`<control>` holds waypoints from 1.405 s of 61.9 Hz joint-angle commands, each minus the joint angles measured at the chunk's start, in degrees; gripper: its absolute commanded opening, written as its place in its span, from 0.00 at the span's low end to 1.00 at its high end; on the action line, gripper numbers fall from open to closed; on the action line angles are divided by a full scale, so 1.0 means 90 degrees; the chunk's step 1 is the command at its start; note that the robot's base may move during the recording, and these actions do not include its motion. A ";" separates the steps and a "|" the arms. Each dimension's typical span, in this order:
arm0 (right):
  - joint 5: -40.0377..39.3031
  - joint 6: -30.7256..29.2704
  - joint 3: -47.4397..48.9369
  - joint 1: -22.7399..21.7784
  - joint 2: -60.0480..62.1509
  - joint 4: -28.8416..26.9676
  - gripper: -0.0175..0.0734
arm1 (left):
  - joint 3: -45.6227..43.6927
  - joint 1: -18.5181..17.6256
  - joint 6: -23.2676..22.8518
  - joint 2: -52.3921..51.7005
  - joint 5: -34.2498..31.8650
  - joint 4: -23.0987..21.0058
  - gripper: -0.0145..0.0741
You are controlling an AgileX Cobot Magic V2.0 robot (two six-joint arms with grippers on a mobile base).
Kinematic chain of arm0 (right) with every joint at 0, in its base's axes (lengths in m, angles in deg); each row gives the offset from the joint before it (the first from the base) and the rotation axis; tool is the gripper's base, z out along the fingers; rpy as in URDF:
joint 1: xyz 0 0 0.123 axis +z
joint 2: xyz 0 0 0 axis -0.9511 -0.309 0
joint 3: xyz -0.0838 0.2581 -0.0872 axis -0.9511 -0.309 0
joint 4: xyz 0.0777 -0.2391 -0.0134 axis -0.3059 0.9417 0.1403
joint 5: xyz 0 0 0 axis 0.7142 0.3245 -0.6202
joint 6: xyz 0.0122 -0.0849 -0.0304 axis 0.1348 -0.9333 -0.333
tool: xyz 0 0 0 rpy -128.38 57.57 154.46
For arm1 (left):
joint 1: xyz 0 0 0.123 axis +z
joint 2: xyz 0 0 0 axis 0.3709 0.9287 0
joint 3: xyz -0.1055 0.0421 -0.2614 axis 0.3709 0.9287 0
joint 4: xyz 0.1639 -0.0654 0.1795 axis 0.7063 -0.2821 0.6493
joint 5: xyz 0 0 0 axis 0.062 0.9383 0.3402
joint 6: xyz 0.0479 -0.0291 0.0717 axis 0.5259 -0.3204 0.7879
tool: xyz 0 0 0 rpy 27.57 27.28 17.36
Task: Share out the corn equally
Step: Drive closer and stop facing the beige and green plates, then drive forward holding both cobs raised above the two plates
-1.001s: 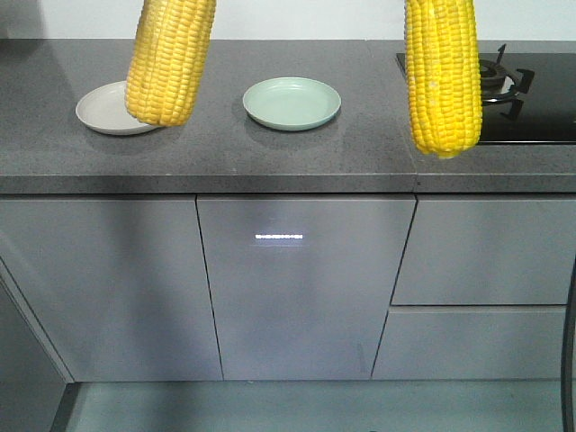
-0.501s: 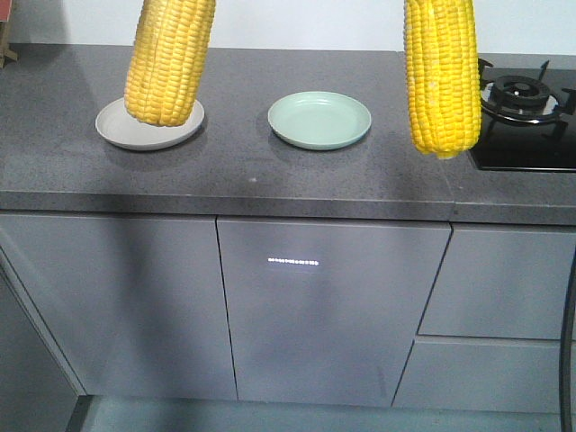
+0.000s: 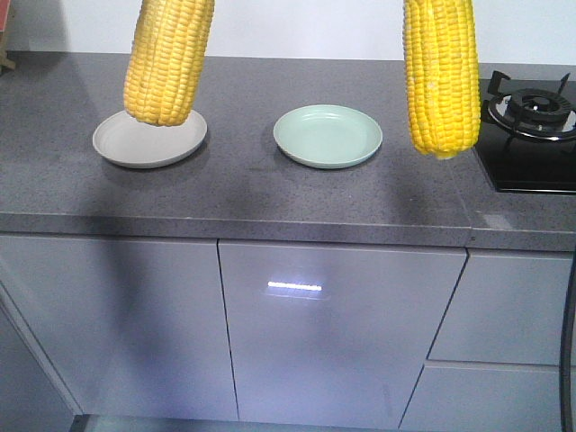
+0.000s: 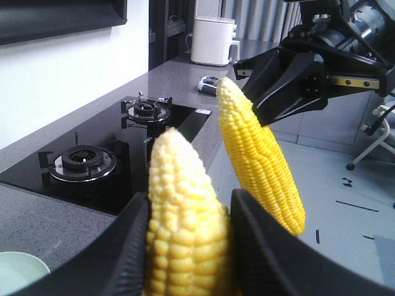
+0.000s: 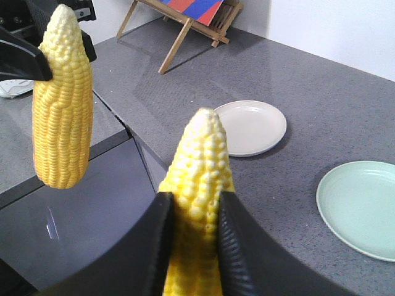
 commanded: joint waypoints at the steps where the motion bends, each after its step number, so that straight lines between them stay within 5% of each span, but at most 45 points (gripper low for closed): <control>1: 0.0160 -0.0036 0.0186 -0.0031 0.0223 -0.0363 0.19 | -0.0149 -0.0001 -0.0153 -0.0326 -0.0673 0.0020 0.15; 87: 0.0160 -0.0036 0.0186 -0.0031 0.0223 -0.0363 0.19 | -0.0149 -0.0001 -0.0153 -0.0326 -0.0673 0.0020 0.15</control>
